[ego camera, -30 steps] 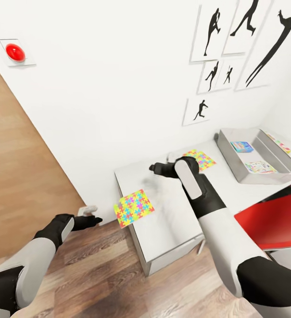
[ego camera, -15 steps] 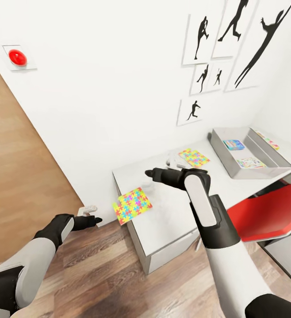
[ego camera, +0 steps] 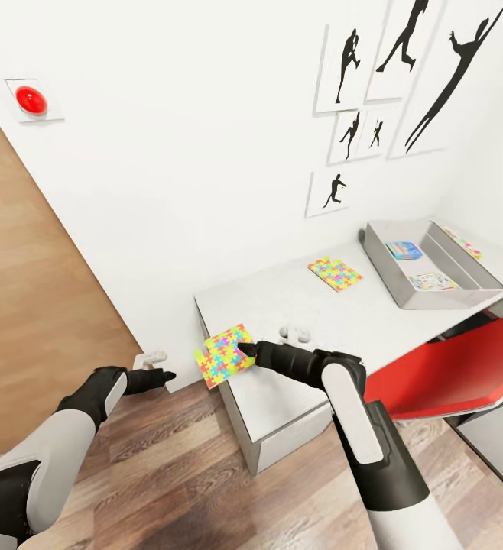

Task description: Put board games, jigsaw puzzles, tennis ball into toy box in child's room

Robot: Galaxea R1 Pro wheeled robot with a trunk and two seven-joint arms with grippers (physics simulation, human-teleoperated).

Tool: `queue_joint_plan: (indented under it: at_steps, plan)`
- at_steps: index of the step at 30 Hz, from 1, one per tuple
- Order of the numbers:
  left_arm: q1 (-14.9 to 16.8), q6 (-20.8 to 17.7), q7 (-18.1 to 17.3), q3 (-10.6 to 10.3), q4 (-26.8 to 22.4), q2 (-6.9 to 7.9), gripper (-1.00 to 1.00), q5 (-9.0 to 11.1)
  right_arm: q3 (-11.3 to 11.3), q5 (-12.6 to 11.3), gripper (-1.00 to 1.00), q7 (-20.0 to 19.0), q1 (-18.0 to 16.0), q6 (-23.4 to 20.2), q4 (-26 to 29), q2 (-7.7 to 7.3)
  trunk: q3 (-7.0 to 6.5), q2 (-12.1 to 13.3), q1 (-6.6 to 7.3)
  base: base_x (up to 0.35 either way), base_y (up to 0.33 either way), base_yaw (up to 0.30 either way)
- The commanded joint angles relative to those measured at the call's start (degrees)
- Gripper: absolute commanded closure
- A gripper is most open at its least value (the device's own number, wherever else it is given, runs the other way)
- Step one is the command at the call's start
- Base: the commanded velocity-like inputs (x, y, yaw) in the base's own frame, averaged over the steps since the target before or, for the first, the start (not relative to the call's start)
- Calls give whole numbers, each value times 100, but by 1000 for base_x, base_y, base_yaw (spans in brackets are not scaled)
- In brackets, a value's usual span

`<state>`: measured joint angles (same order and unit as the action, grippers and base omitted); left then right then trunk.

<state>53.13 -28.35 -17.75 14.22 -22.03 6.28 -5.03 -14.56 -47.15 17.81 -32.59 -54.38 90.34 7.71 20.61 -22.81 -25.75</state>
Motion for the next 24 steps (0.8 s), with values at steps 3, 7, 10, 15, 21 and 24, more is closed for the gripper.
queue_joint_plan:
  at_steps: [3,7,10,15,21,24]
  plan:
    - [4,-36,-50,51,-26,-4,-100,-52,2,-47,-100,-466,167,289,13,-44,10,-11,-3,0,0,0]
    - [4,-38,-84,53,-34,-4,-100,-48,19,-32,-100,-1026,547,495,17,-153,10,-11,-3,0,0,0]
    - [4,-39,-134,54,-36,-4,-100,-50,37,-27,-100,-1479,851,673,23,-239,10,-11,-3,0,0,0]
    - [4,-45,-189,60,-39,2,-100,-51,63,-18,-100,-2416,1206,1172,26,-368,10,-11,-3,0,0,0]
    - [4,-52,-209,63,-46,-3,-100,-43,213,-14,-100,-3520,1336,1416,27,-787,10,-11,-3,0,0,0]
    - [4,-55,-210,63,-46,-4,-100,-43,312,-28,-100,-3673,1346,1428,23,-845,10,-11,-3,0,0,0]
